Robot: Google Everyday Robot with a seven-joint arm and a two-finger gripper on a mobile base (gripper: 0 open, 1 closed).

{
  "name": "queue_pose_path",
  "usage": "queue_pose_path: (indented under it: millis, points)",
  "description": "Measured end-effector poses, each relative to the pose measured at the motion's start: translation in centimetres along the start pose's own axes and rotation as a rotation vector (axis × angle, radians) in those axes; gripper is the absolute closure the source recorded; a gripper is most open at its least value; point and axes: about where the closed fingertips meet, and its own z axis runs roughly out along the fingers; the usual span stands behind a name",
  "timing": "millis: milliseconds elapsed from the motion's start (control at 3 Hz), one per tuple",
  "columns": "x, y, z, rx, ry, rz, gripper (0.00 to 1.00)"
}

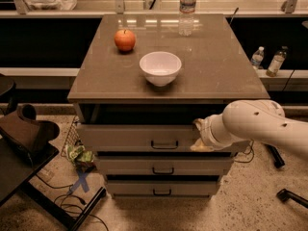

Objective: Open top drawer

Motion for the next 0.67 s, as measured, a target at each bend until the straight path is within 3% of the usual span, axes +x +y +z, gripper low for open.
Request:
queue_pose_path:
  millis: [333, 667]
  points:
    - [-0.07, 0.05, 0.01, -0.001, 0.000, -0.002, 0.00]
    - [-0.12, -0.39, -0.30, -0.032, 0.018, -0.016, 0.00]
